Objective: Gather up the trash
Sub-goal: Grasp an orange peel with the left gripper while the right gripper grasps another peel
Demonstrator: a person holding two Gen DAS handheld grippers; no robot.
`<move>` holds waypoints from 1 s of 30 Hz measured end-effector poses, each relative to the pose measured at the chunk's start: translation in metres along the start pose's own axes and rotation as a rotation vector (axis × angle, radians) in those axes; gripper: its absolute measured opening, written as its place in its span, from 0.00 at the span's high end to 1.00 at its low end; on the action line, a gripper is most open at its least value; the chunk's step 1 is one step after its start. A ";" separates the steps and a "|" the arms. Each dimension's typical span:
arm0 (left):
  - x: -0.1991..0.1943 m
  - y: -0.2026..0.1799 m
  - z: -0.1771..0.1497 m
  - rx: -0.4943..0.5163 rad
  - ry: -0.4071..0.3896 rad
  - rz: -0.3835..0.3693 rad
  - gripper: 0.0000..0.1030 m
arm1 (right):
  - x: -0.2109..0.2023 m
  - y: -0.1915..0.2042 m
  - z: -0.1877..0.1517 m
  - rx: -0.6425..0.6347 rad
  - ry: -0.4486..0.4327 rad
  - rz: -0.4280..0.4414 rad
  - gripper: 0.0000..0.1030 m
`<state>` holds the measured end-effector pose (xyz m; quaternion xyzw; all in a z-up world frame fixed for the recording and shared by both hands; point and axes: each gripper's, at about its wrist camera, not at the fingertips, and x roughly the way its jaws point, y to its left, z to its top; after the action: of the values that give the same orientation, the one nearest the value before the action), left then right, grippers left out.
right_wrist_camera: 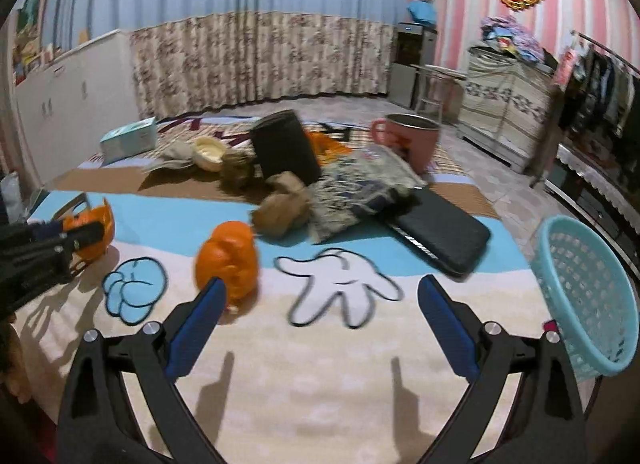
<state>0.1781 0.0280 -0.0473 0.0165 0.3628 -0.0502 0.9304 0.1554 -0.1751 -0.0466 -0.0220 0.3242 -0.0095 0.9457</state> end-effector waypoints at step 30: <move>-0.007 0.025 -0.001 -0.026 -0.024 0.089 0.68 | 0.025 0.043 0.016 -0.100 0.069 0.166 0.59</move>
<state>0.1748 0.0539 -0.0433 0.0200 0.3511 -0.0043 0.9361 0.1851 -0.1321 -0.0508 -0.0420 0.3573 0.0844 0.9292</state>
